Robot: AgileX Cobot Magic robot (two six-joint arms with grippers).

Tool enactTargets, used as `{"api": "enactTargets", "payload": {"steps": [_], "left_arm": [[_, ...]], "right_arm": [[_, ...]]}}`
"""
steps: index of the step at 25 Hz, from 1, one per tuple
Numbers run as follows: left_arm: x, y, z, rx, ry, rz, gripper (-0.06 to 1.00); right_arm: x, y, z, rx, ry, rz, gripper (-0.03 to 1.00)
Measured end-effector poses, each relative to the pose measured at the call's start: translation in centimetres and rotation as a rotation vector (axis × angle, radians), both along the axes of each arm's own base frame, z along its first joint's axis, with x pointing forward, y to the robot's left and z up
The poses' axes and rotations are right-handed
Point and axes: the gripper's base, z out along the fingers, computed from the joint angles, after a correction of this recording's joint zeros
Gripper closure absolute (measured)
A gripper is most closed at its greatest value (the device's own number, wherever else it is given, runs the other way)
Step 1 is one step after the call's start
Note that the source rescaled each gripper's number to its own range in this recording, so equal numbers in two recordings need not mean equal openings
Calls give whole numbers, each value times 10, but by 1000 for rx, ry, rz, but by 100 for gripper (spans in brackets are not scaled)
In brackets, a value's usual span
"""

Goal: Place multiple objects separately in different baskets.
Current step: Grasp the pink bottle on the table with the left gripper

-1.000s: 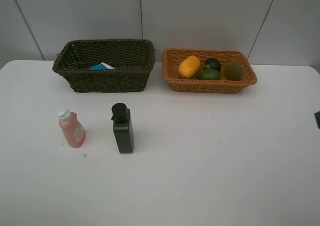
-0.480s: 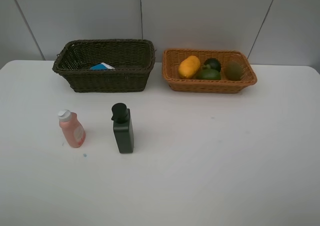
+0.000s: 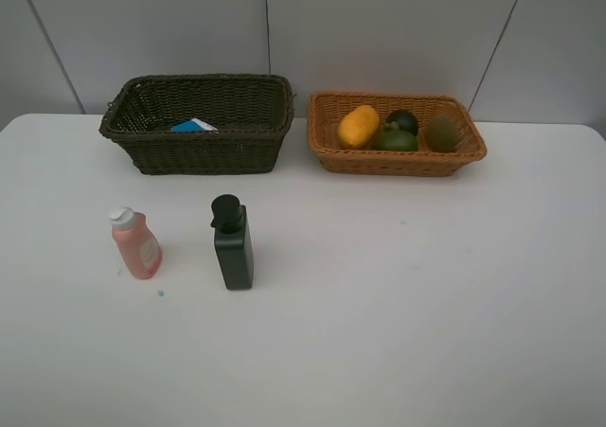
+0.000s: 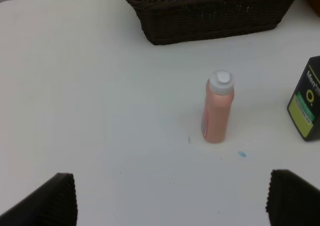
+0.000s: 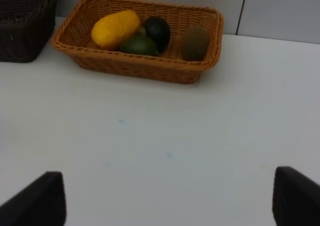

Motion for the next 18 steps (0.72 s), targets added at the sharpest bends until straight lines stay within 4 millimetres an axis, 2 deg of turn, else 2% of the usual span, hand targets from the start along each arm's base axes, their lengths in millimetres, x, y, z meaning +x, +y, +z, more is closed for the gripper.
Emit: {"api": "enactTargets", "payload": {"steps": [18], "left_arm": [[0, 0, 0, 0, 0, -13, -5]], "right_arm": [[0, 0, 0, 2, 0, -2, -3]]}}
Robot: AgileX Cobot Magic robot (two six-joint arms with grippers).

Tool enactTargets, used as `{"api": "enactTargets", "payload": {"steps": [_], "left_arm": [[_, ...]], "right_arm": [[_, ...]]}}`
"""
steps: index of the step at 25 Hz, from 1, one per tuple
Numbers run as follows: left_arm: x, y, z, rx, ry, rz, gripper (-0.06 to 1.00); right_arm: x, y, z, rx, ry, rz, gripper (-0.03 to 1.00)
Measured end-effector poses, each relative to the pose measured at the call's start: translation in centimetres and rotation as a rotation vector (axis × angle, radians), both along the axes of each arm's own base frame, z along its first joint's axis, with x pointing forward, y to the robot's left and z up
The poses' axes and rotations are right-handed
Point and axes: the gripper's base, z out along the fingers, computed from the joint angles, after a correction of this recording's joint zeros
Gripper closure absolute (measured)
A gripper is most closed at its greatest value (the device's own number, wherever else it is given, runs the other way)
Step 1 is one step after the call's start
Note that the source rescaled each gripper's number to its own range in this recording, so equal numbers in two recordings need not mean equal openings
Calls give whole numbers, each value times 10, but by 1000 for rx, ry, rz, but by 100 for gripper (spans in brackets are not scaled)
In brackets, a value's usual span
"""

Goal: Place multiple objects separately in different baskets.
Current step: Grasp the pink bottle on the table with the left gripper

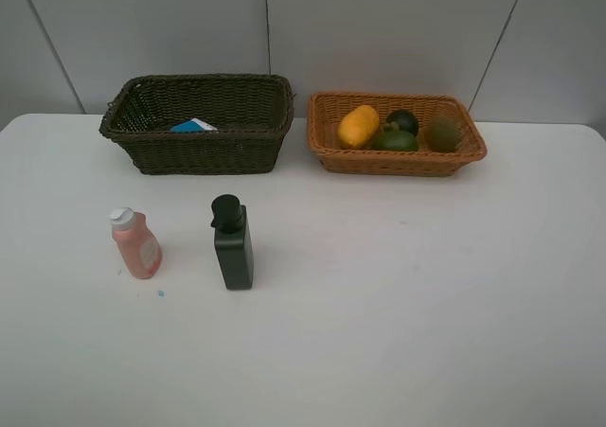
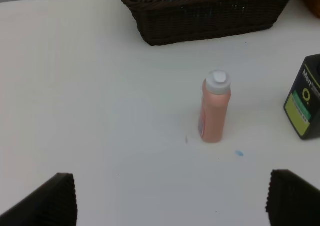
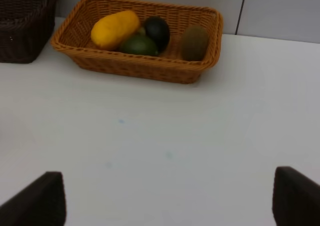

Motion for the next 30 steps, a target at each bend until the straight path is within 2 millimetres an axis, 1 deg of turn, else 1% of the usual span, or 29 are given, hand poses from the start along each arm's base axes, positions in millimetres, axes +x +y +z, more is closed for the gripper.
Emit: {"api": "enactTargets", "payload": {"steps": [30], "left_arm": [[0, -1, 0, -9, 0, -6, -5]], "right_arm": [[0, 0, 0, 0, 0, -1, -3]]}}
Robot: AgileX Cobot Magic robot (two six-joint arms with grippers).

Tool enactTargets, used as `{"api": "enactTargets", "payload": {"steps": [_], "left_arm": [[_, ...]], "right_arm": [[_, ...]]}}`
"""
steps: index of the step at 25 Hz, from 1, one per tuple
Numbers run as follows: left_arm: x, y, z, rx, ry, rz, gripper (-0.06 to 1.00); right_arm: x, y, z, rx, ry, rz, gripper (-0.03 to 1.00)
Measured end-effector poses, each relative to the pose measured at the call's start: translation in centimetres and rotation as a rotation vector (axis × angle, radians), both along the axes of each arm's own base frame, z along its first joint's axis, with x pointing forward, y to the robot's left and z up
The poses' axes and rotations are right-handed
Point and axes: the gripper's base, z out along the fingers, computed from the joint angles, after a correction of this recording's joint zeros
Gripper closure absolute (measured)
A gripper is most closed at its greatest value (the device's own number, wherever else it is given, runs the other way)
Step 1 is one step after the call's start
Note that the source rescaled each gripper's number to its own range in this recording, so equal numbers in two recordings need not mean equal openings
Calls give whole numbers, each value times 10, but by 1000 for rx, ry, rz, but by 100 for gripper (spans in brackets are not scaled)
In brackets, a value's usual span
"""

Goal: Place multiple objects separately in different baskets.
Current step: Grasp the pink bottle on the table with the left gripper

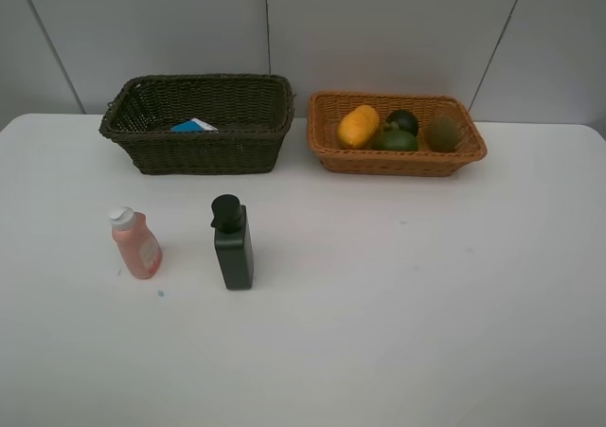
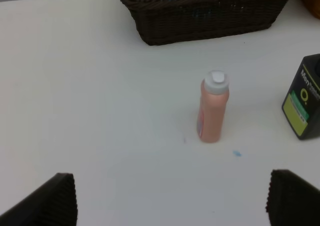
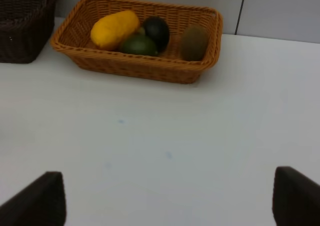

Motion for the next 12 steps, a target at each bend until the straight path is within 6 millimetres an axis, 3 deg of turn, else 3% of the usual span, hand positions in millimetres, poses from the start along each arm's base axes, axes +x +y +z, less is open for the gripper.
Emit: {"api": "enactTargets", "payload": {"steps": [6, 12], "left_arm": [[13, -1, 22, -9, 57, -7, -5], [55, -5, 50, -16, 187, -43, -5]], "right_arm": [[0, 0, 0, 0, 0, 0, -3], [0, 0, 0, 1, -1, 0, -3]]}}
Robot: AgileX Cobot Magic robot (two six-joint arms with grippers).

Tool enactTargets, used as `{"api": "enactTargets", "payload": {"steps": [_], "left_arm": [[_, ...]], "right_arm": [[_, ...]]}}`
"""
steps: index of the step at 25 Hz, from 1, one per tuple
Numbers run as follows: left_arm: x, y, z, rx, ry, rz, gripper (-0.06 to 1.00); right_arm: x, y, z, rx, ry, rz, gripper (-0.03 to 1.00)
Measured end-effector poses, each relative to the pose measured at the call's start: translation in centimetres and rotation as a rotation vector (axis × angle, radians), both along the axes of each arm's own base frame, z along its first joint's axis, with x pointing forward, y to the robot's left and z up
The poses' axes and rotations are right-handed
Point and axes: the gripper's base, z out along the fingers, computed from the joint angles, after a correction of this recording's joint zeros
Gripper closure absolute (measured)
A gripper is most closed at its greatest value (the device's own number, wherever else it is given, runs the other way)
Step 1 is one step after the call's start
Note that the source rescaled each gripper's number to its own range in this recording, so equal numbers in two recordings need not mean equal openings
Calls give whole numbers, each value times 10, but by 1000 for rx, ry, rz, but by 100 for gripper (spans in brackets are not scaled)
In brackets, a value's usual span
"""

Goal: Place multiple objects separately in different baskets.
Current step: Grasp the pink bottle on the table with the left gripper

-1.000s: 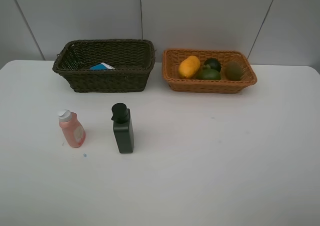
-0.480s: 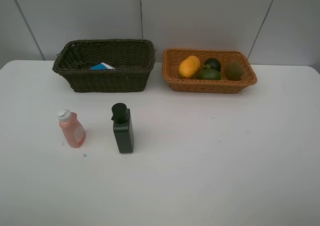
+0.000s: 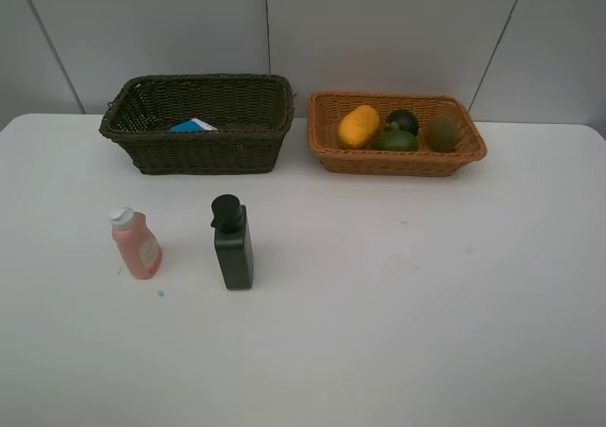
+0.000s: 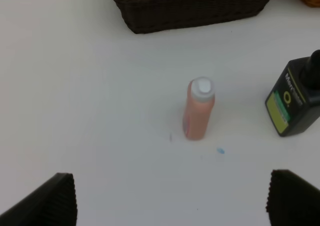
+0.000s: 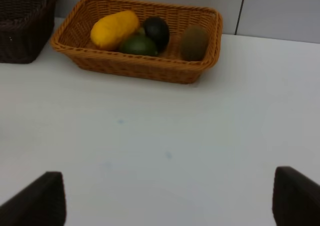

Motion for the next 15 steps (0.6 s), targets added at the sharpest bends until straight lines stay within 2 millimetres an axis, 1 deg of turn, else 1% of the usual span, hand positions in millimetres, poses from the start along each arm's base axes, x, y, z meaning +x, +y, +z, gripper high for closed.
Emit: {"api": "enactTargets", "payload": {"steps": [2, 6, 8, 11, 15], "left_arm": [[15, -2, 5, -16, 38, -14, -5], [49, -5, 9, -36, 131, -23, -5], [69, -6, 7, -33, 194, -28, -5], [95, -9, 3, -23, 263, -50, -5], [126, -20, -4, -12, 316, -105, -5]], "right_arm": [[0, 0, 0, 0, 0, 0, -3], [0, 0, 0, 0, 0, 0, -3], [0, 0, 0, 0, 0, 0, -3], [0, 0, 0, 0, 0, 0, -3], [0, 0, 0, 0, 0, 0, -3]]}}
